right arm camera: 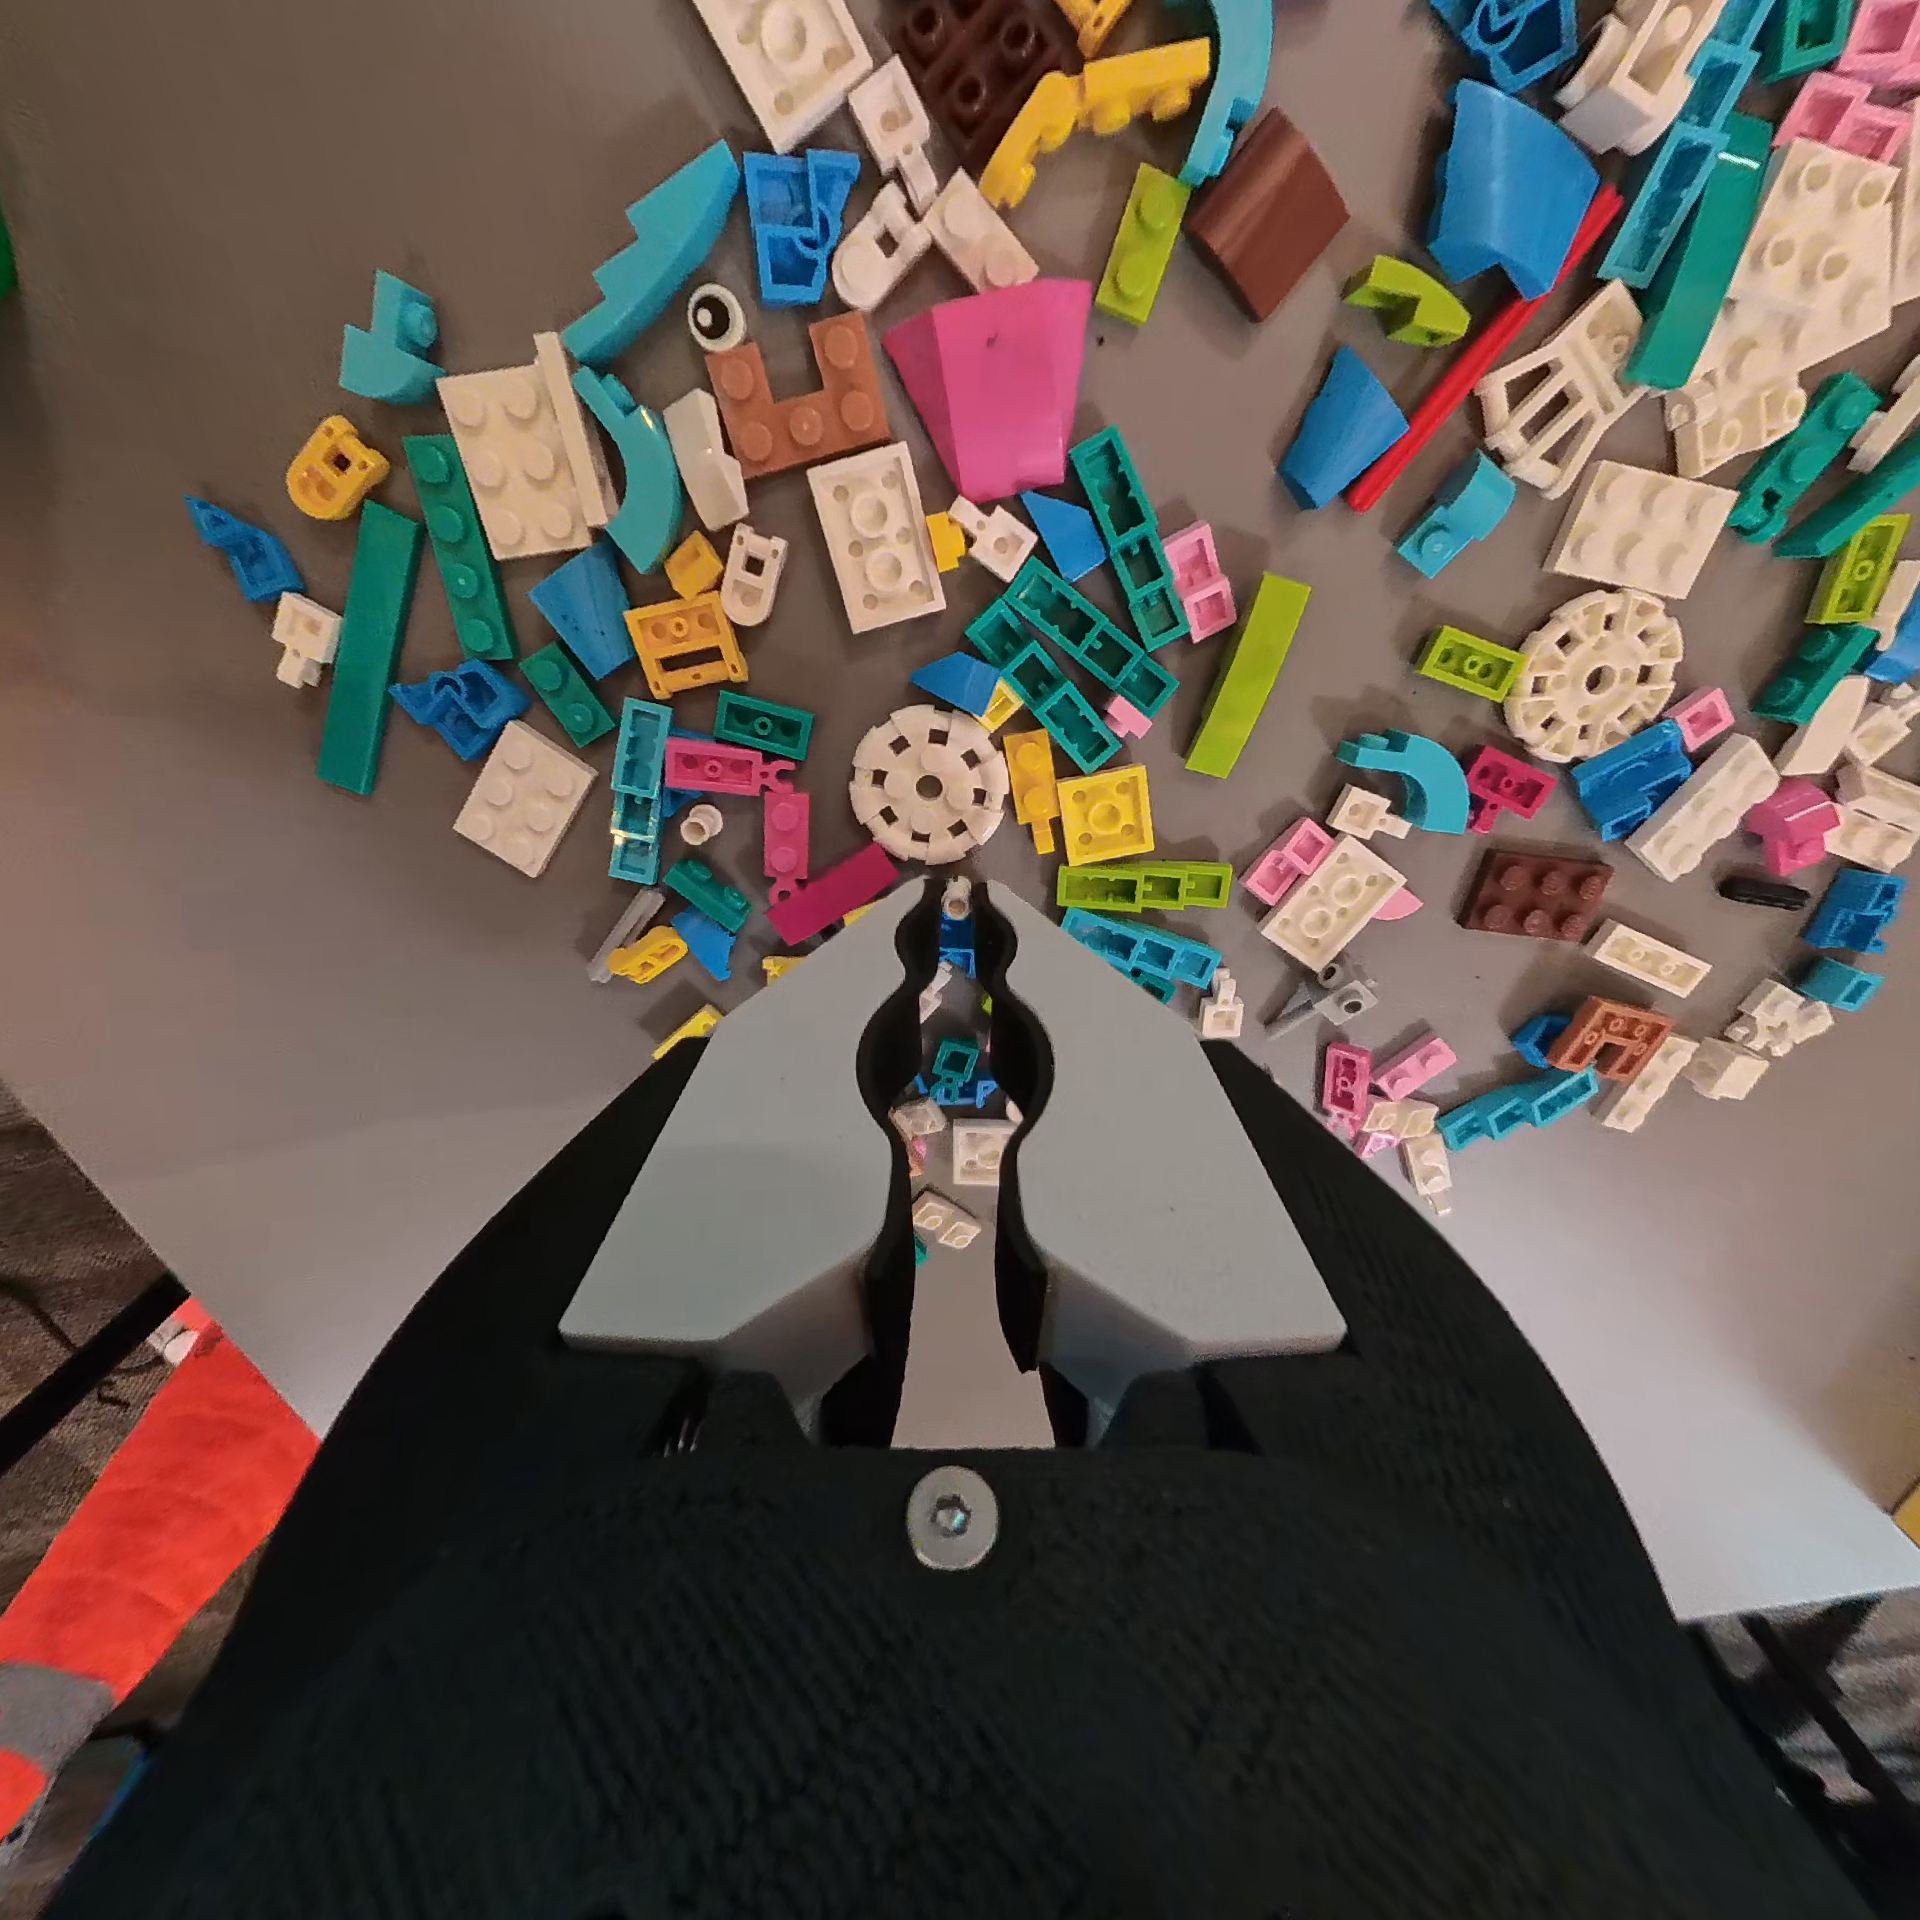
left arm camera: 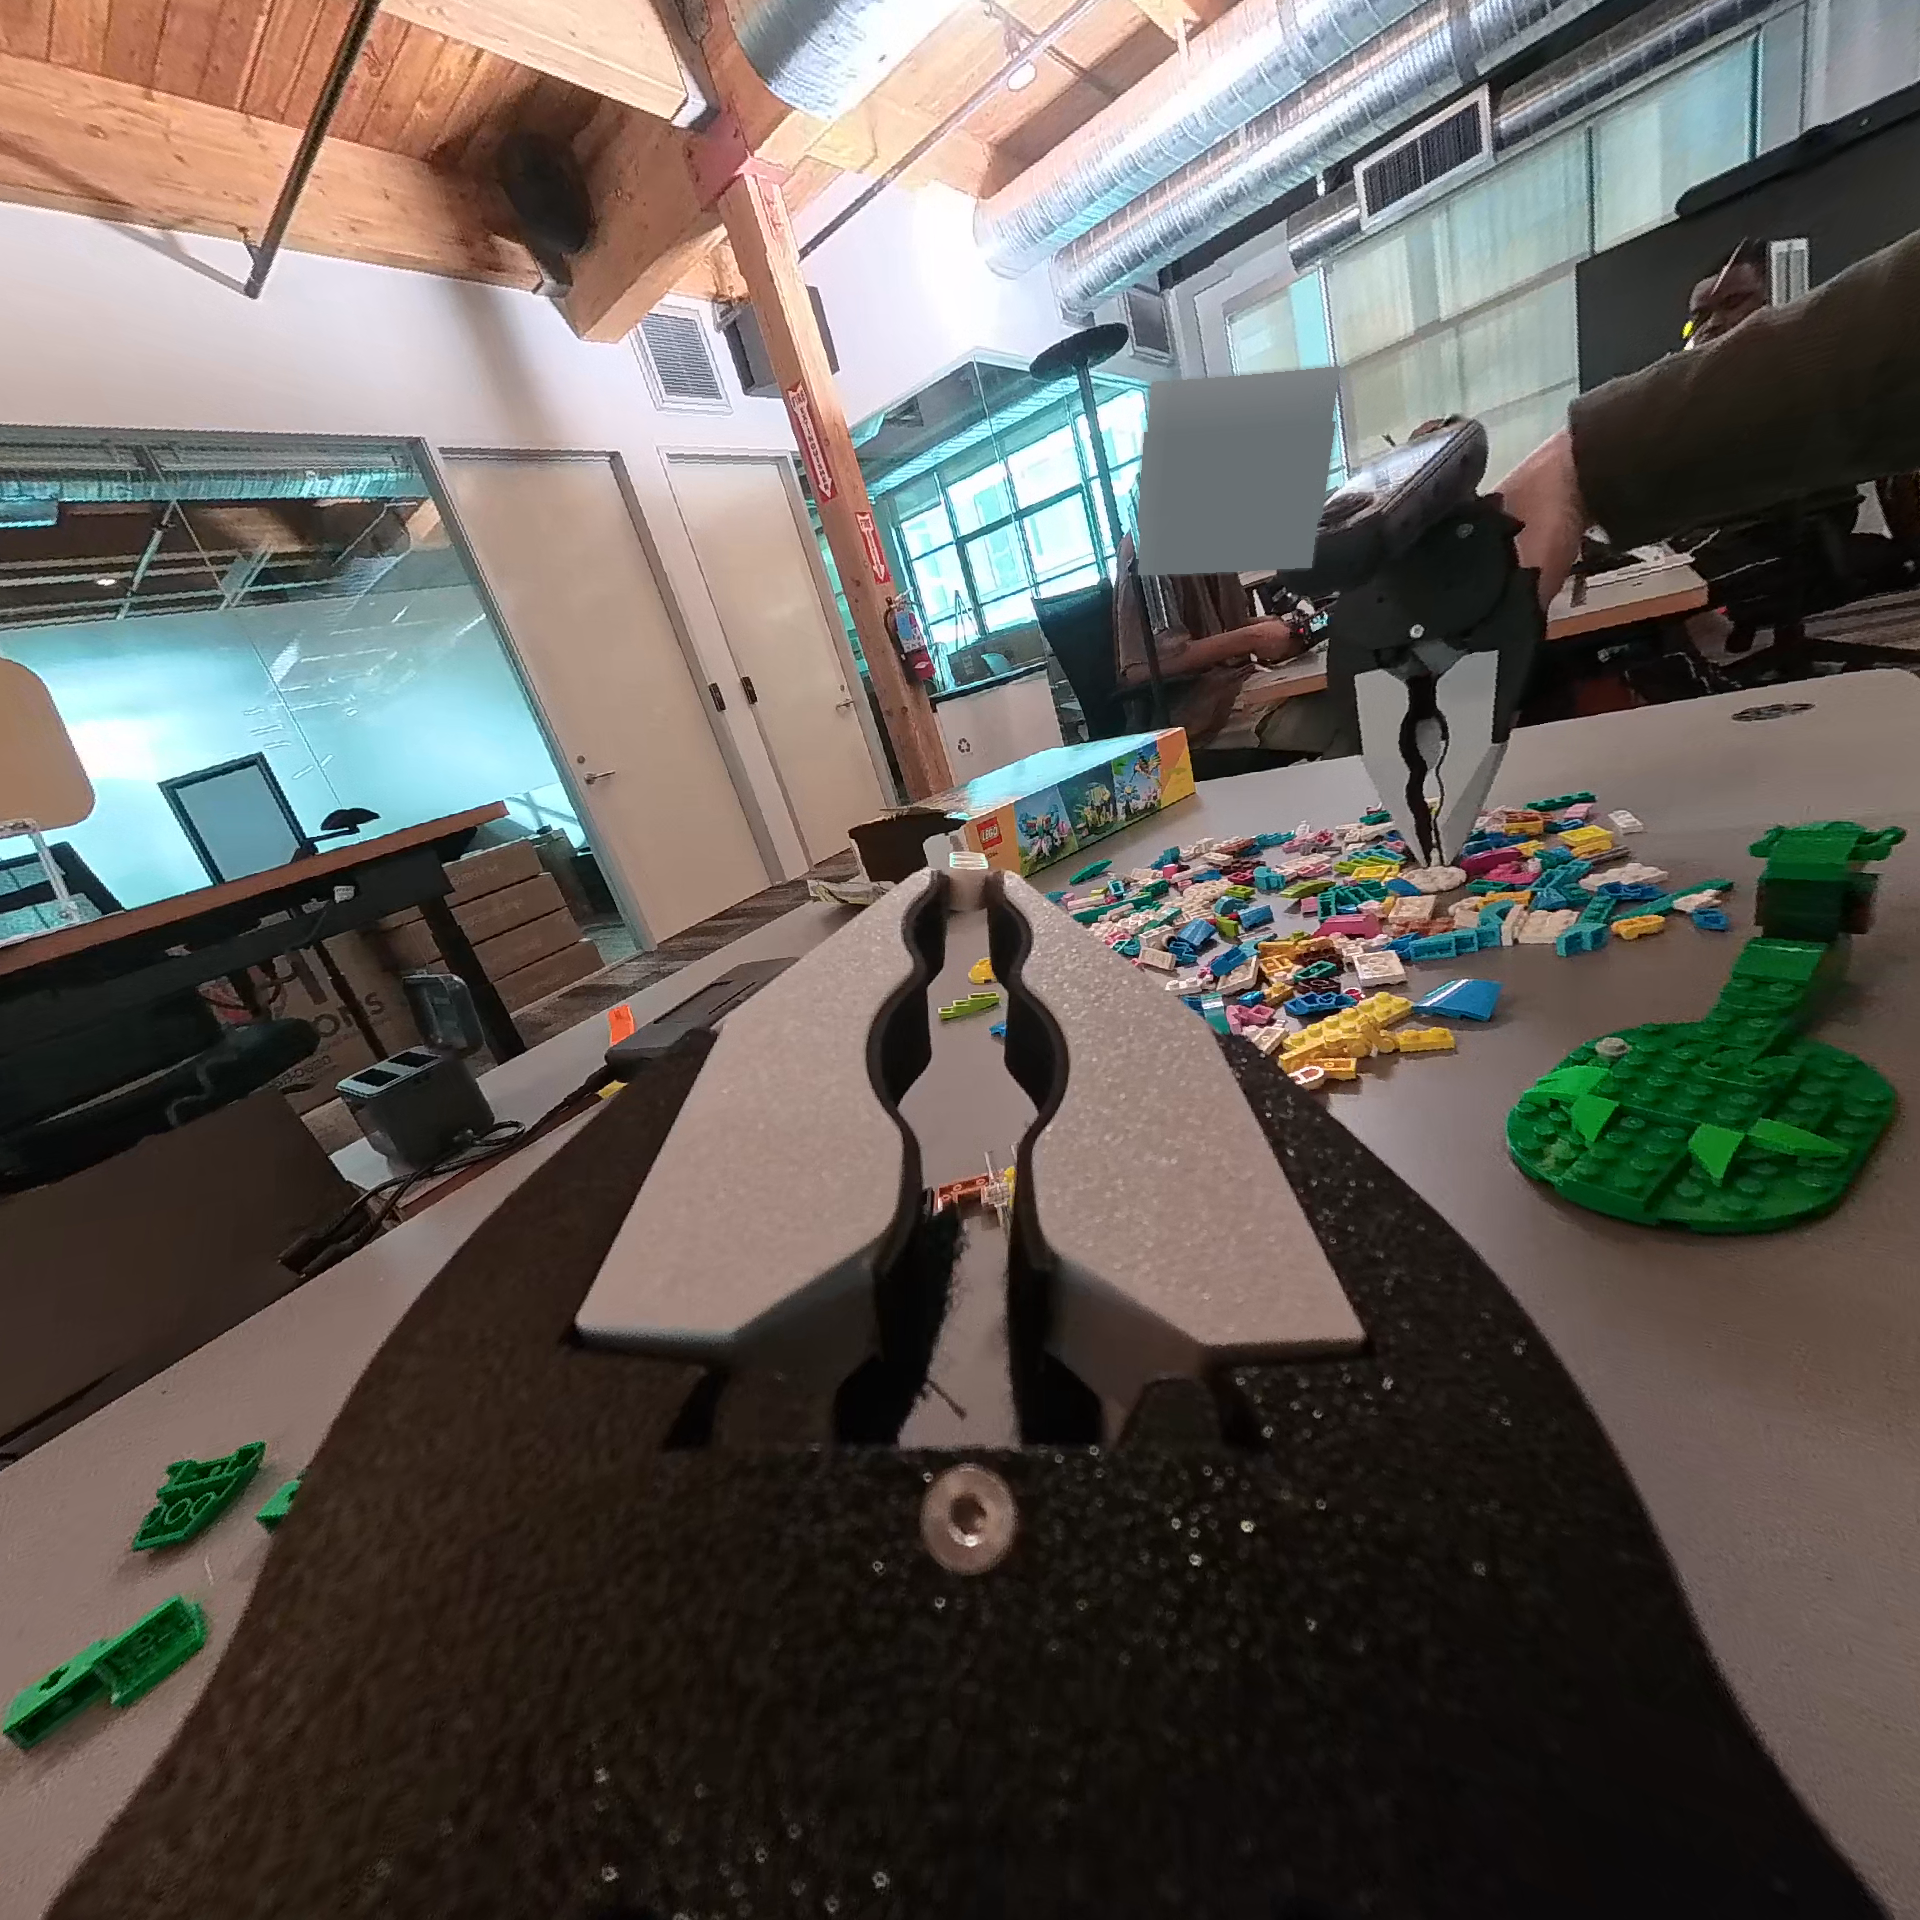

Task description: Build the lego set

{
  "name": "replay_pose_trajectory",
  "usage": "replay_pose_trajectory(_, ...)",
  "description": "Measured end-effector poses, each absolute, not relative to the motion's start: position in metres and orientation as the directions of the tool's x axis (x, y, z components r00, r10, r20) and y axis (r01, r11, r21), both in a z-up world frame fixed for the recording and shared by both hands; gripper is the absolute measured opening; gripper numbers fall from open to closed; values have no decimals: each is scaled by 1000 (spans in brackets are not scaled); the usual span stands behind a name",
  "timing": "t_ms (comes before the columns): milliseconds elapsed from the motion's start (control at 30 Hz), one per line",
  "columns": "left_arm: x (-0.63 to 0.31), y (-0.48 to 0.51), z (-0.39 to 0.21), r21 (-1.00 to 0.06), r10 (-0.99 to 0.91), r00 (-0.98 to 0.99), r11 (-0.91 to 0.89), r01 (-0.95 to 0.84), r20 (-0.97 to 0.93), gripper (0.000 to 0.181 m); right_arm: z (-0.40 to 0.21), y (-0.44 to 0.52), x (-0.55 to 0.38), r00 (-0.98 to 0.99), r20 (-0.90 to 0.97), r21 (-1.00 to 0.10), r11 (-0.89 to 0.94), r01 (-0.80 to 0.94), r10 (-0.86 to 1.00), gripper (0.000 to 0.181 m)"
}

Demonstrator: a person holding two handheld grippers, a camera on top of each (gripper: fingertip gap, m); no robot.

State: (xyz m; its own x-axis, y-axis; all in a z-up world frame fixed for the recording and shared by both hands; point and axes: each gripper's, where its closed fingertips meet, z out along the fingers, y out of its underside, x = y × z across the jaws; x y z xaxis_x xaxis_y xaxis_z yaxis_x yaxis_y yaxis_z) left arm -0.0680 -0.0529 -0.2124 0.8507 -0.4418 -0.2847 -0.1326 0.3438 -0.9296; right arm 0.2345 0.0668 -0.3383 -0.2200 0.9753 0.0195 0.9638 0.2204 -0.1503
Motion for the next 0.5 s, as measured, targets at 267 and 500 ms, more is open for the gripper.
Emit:
replay_pose_trajectory(267, -69, -53, -212, -929, -439, 852, 347, -130, -284, 5, -338, 75, 237, -173, 109, -120, 185, 975, 979, 5)
replay_pose_trajectory(500, -70, -53, -211, -930, -439, 854, 345, -125, -278, 5, -319, 53, 231, -62, 64, -246, 76, 966, 996, 14)
